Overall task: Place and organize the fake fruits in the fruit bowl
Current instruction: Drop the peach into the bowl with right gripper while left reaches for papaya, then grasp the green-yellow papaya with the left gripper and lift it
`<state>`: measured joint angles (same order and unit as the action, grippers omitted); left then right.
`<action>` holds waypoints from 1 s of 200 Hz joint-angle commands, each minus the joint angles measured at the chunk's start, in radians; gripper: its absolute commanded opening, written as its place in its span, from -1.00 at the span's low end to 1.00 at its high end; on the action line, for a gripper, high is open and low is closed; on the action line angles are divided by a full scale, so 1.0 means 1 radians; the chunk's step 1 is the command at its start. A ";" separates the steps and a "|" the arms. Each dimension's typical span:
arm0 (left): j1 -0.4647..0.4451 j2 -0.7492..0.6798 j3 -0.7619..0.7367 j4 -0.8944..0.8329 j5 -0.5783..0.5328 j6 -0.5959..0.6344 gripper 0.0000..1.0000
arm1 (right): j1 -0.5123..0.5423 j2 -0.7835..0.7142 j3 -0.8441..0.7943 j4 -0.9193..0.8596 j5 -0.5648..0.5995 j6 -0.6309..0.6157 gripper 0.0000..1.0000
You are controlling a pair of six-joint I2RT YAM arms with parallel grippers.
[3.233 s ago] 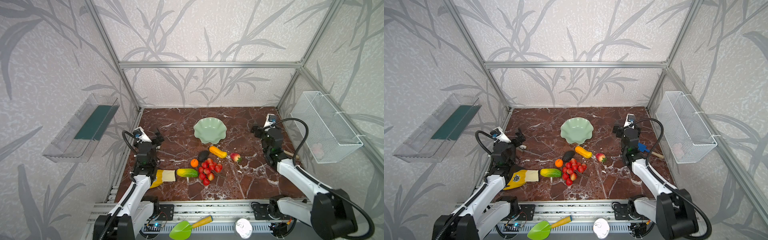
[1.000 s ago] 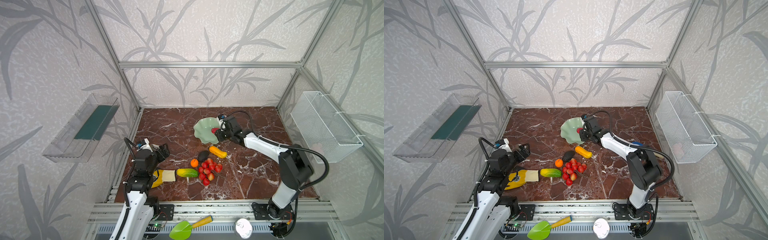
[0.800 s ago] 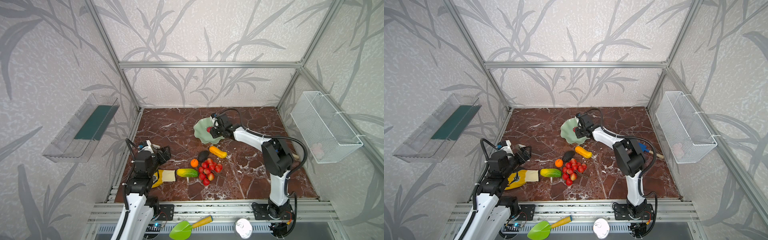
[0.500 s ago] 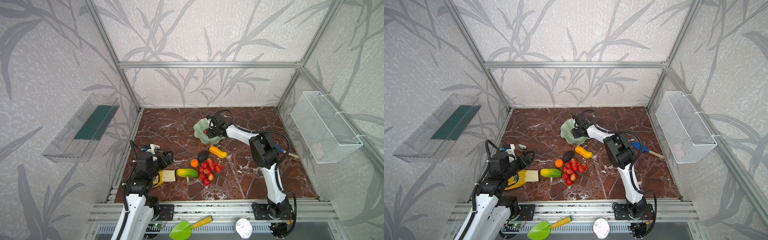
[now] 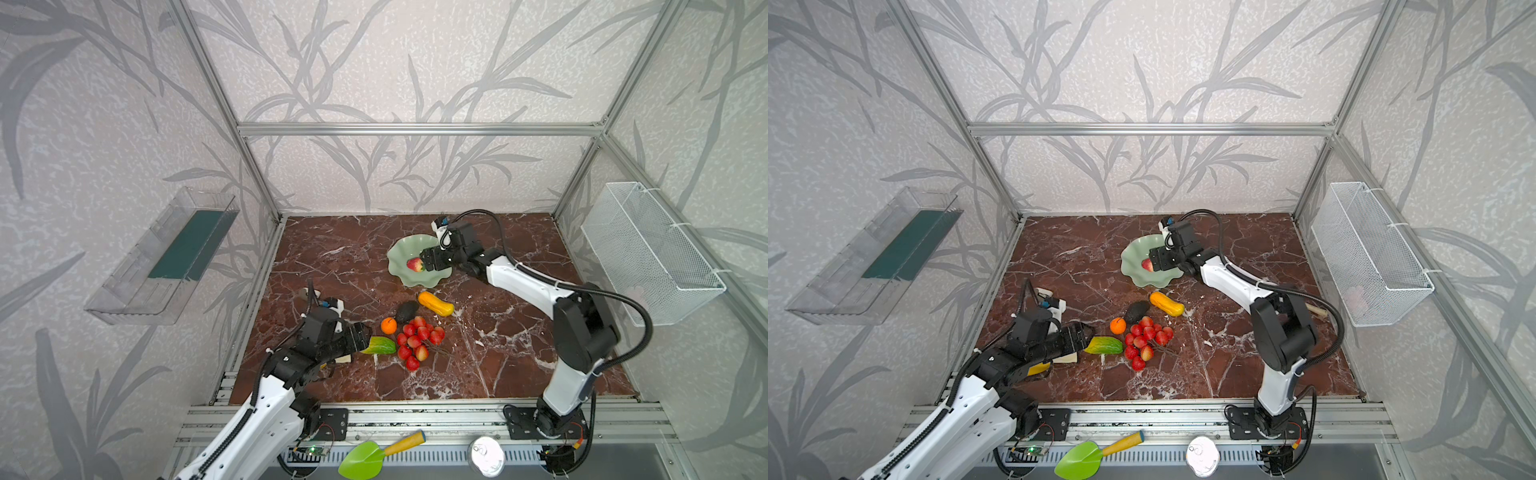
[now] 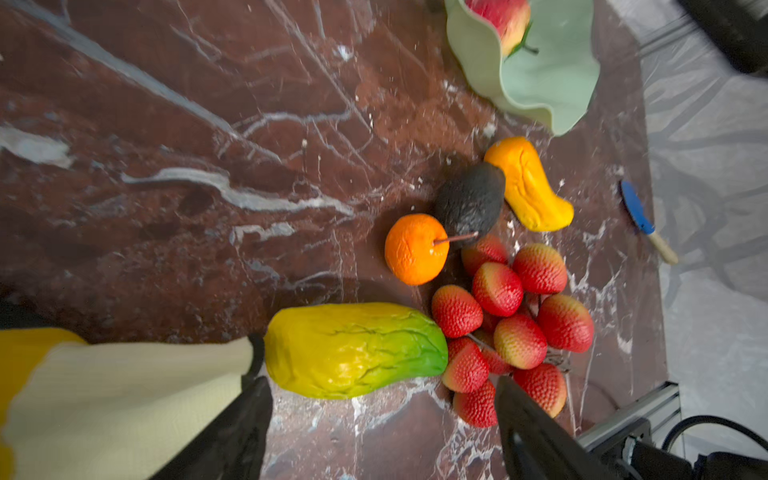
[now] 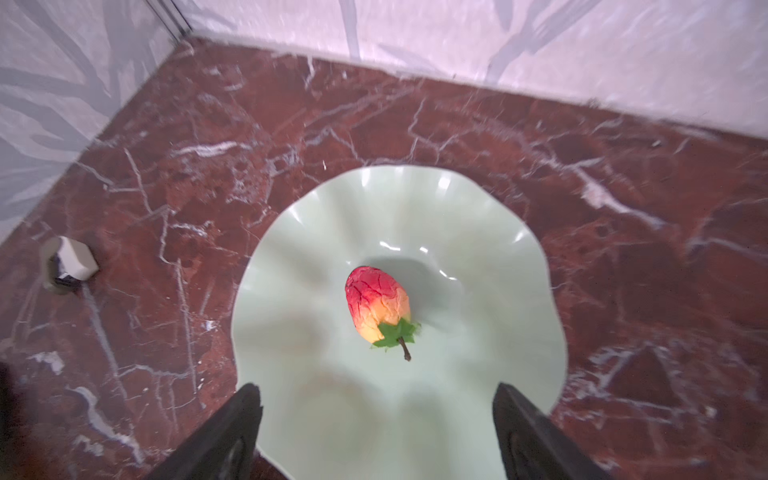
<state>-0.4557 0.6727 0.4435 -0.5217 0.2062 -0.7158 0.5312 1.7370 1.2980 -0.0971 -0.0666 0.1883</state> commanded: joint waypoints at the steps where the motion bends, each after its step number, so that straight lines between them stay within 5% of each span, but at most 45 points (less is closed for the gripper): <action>1: -0.067 0.033 0.054 -0.104 -0.090 -0.041 0.66 | -0.002 -0.108 -0.105 0.062 0.009 0.016 0.81; 43: -0.184 0.061 0.011 -0.050 -0.154 -0.120 0.66 | -0.003 -0.259 -0.281 0.114 0.029 0.020 1.00; 200: -0.226 0.422 0.043 0.211 -0.144 -0.151 0.78 | -0.007 -0.498 -0.518 0.083 0.035 0.031 0.98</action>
<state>-0.6750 1.0710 0.4561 -0.3363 0.0723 -0.8497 0.5282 1.2617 0.7929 -0.0071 -0.0441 0.2138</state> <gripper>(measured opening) 0.889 0.990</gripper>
